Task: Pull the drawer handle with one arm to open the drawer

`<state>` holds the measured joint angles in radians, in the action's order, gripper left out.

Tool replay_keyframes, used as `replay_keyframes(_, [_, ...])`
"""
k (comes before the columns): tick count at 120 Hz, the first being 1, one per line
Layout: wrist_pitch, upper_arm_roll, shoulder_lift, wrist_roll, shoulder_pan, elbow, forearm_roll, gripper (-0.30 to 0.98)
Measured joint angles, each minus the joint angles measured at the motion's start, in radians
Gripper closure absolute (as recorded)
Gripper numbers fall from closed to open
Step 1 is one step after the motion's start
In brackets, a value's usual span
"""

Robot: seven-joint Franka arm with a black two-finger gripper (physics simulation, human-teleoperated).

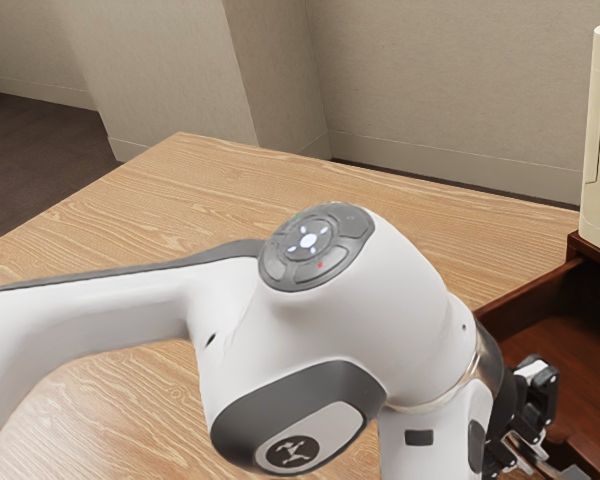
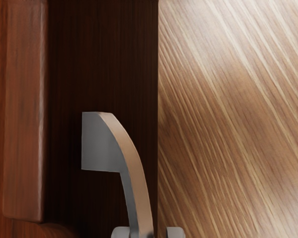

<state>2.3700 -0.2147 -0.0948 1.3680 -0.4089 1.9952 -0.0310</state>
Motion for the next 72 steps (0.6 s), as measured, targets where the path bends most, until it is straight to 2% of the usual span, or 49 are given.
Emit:
replay_keyframes(23, [0.005, -0.004, -0.046, -0.006, 0.002, 0.025, 0.009, 0.71])
replay_keyframes(46, [-0.042, -0.026, -0.191, -0.009, -0.001, 0.016, 0.017, 0.32])
replay_keyframes(57, [-0.207, 0.007, -0.28, -0.01, -0.001, -0.039, 0.017, 0.21])
replay_keyframes(72, [-0.503, 0.079, -0.303, -0.015, 0.001, -0.134, 0.015, 0.12])
